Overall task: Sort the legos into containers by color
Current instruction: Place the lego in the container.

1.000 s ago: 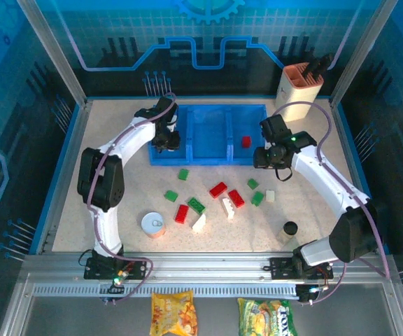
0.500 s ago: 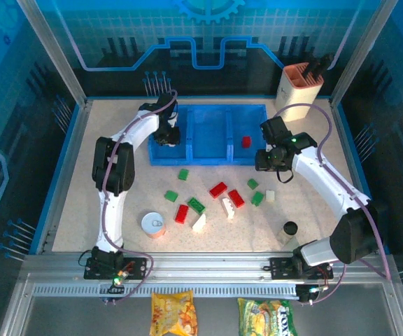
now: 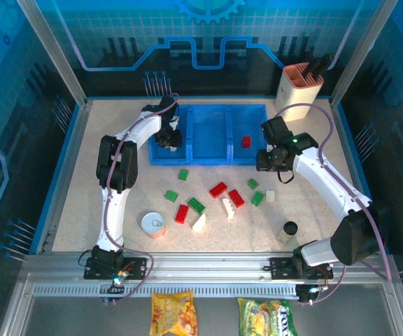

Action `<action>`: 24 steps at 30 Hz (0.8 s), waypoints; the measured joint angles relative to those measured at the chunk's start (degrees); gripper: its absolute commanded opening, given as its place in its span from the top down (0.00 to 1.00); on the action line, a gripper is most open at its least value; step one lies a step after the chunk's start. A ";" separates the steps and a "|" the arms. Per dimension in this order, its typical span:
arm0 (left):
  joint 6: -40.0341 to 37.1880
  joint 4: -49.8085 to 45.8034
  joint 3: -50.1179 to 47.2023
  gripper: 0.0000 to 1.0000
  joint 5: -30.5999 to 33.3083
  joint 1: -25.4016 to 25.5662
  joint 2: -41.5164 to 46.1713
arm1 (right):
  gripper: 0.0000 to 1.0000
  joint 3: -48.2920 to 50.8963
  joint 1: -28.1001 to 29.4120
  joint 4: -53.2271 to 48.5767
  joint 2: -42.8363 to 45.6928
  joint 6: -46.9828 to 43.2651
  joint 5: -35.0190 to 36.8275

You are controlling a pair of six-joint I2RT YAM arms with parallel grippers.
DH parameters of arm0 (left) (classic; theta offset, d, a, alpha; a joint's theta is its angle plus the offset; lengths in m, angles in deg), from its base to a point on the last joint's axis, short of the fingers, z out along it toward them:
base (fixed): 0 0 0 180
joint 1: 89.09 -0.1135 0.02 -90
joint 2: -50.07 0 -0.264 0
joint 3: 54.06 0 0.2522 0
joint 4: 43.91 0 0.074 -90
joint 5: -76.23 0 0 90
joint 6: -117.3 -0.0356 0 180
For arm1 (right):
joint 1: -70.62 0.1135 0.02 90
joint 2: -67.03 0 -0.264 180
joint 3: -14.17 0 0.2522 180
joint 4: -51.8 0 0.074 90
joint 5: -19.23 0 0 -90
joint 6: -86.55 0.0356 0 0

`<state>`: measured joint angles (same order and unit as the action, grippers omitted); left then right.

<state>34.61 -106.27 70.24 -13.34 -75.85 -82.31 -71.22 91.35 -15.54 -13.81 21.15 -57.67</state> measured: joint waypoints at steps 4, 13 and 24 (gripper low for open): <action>0.04 -0.02 0.00 0.64 0.22 0.00 0.00 | 0.51 0.00 0.00 -0.02 0.39 0.00 0.00; 0.04 -0.90 2.25 0.64 1.11 0.00 0.00 | 0.51 0.00 0.35 -0.79 1.11 0.02 0.00; 0.02 -2.99 3.87 0.61 2.34 0.00 0.00 | 0.51 -0.02 0.85 -1.79 1.99 0.04 0.02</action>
<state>34.63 -109.26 74.11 -11.00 -75.85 -82.31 -71.25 92.20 -17.33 -11.82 21.19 -57.64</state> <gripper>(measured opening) 0.381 0.489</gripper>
